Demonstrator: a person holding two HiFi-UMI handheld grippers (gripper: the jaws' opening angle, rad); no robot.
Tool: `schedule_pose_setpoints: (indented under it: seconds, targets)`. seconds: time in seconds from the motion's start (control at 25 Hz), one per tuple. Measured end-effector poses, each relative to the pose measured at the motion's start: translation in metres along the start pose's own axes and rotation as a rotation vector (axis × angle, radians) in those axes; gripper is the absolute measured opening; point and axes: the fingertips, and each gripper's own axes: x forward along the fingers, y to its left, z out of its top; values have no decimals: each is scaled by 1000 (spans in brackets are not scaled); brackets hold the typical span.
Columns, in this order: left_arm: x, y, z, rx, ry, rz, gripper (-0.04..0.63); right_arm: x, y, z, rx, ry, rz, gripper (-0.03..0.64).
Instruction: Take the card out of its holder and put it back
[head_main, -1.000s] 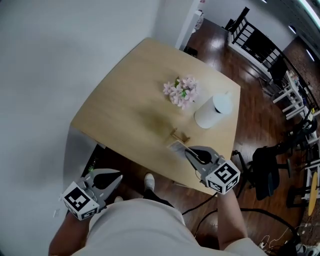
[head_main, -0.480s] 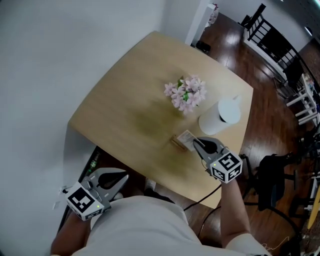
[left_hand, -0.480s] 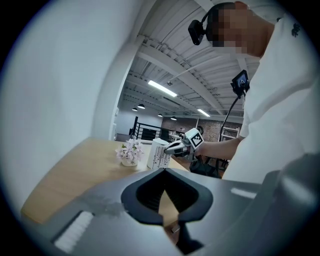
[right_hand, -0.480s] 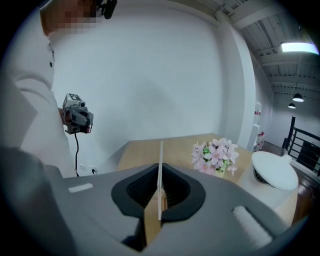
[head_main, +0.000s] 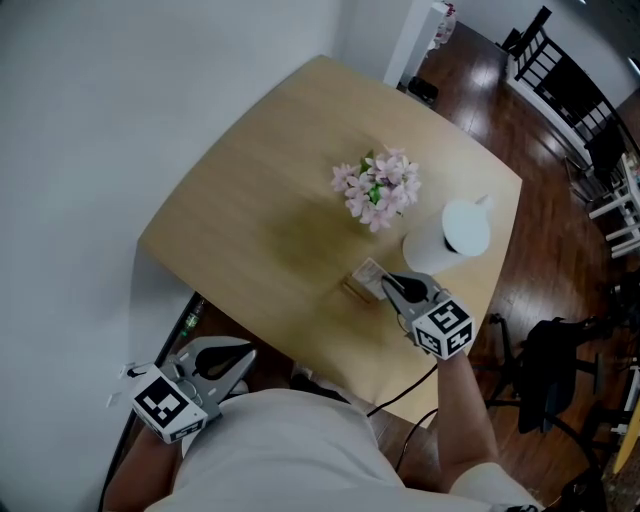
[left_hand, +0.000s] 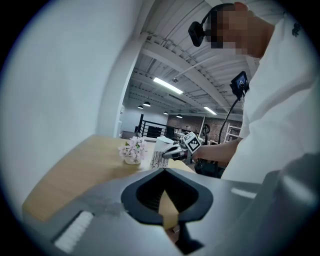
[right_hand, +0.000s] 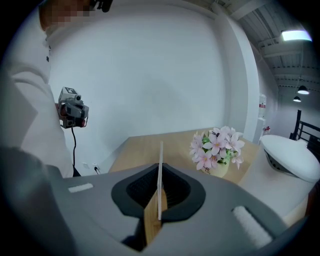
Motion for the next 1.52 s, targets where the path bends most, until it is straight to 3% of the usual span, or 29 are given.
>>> schedule_pose_setpoints:
  seconds: [0.64, 1.52]
  targets:
    - [16, -1, 3, -18, 20, 3, 2, 9, -5, -9, 22, -1, 45, 20]
    - [21, 0, -3, -45, 94, 6, 2, 33, -8, -54, 70, 11, 83, 21]
